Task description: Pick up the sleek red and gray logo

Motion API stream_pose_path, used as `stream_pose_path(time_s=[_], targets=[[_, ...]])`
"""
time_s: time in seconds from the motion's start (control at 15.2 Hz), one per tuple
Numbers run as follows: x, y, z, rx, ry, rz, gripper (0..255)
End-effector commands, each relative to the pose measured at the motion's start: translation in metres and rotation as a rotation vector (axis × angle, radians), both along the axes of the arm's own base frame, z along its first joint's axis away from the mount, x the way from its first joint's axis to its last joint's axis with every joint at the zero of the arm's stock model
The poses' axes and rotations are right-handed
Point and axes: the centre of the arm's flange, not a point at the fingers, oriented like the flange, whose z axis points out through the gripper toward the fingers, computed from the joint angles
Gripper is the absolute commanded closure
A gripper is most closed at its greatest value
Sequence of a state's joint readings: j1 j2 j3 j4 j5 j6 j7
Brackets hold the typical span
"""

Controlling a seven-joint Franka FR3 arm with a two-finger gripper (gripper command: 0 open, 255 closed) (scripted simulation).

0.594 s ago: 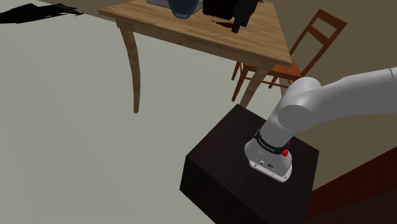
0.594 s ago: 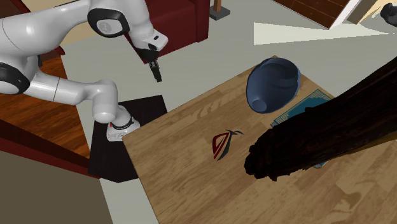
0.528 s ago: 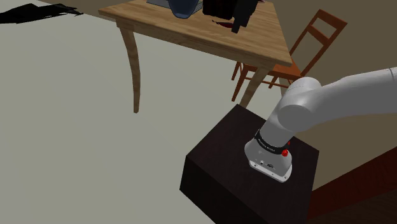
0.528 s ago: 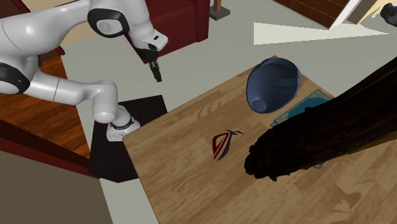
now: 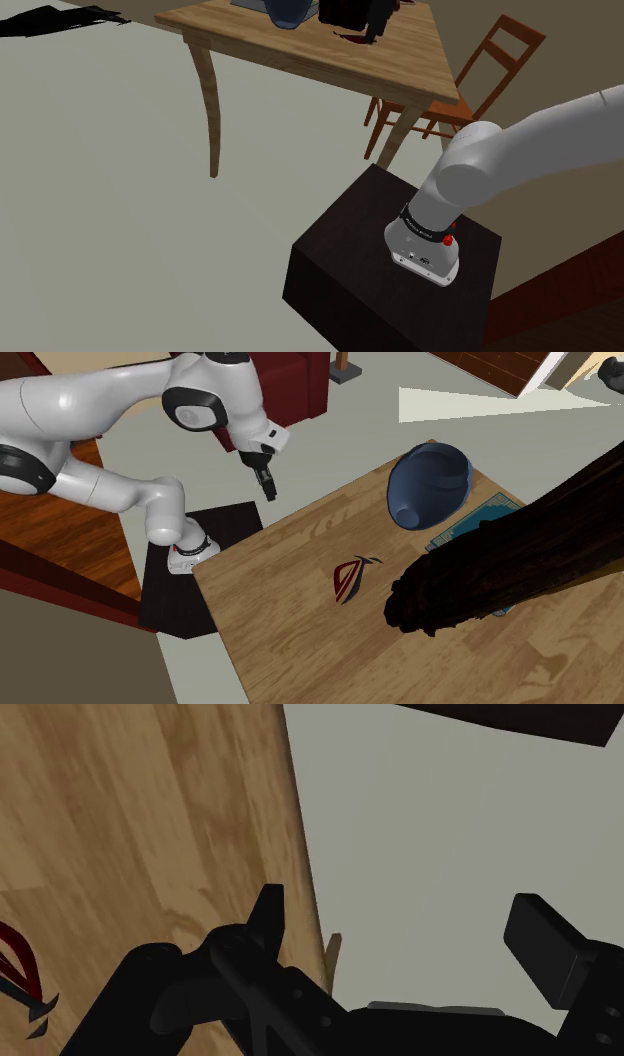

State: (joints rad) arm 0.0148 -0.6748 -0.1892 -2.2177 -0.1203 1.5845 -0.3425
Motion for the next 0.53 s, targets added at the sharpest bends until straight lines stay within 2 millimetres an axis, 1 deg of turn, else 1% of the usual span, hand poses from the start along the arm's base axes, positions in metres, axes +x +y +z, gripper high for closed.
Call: stream_pose_path(time_s=[0.0,0.46], targets=[[0.016,-0.023,-0.004,-0.002,0.004,0.024,0],[0.071,-0.098,-0.015,-0.004,0.020,0.099,0]])
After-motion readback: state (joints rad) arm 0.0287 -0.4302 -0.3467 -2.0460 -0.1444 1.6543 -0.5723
